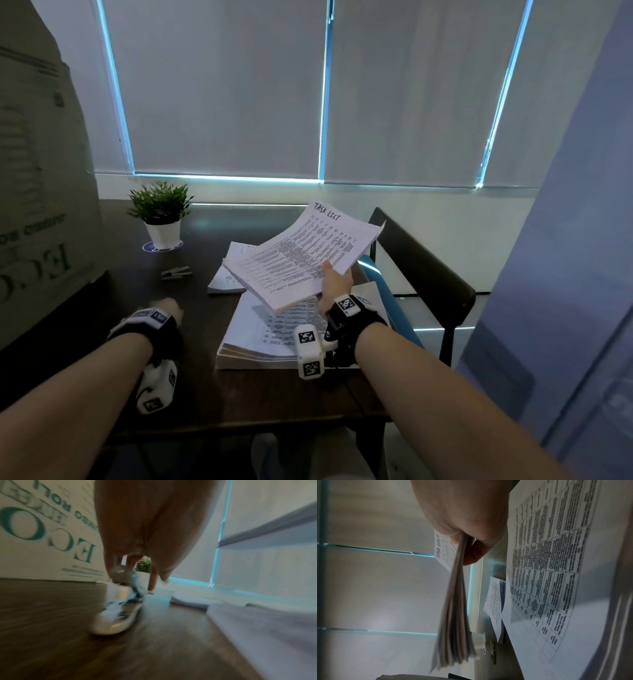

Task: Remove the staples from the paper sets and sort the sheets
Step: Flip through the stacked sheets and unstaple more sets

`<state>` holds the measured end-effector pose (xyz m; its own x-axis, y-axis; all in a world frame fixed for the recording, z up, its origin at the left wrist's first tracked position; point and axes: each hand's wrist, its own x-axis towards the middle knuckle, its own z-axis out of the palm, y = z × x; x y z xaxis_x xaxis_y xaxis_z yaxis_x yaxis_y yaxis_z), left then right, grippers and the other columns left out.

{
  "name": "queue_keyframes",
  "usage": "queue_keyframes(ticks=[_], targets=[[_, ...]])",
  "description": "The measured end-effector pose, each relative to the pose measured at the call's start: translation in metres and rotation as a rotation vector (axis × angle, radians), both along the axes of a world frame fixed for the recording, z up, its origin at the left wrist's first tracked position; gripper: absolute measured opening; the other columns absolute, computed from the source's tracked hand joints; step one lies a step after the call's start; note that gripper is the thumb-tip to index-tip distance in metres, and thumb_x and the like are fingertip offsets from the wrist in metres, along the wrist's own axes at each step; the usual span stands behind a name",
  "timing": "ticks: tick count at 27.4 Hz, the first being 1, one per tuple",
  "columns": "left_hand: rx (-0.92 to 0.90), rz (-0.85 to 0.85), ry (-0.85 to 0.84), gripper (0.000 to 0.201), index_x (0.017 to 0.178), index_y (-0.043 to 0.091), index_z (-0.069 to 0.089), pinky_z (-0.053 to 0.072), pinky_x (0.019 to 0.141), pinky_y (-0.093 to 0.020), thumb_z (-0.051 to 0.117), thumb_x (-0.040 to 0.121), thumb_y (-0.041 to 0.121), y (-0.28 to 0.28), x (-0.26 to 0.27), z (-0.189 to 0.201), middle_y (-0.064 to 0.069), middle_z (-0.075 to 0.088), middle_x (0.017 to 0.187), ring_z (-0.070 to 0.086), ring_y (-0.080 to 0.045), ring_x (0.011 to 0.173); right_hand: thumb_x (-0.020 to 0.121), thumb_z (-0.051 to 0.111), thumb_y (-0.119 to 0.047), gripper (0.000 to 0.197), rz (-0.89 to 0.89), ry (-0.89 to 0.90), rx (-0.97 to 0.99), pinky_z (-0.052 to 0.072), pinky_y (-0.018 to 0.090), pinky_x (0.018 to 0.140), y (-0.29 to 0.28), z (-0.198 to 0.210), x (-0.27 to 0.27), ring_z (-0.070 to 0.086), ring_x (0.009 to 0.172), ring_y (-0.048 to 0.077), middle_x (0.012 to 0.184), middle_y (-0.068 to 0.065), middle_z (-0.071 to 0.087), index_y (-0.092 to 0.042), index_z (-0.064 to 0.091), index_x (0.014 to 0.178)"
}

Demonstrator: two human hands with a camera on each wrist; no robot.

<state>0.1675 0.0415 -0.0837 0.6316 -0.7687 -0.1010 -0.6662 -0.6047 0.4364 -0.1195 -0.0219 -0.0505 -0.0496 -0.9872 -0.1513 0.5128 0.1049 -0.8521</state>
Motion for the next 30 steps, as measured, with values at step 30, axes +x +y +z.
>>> queue_keyframes(ticks=[30], targets=[[-0.952, -0.201, 0.792, 0.028, 0.098, 0.015, 0.057, 0.049, 0.073, -0.034, 0.041, 0.08, 0.002, -0.05, -0.13, 0.039, -0.001, 0.064, 0.091, 0.061, -0.025, 0.092, 0.082, 0.06, 0.008, 0.033, 0.242, 0.584, -0.344, 0.053, 0.044, 0.091, -0.049, -0.013, -0.113, 0.064, 0.102, 0.025, 0.111, 0.013, 0.067, -0.004, 0.059, 0.113]])
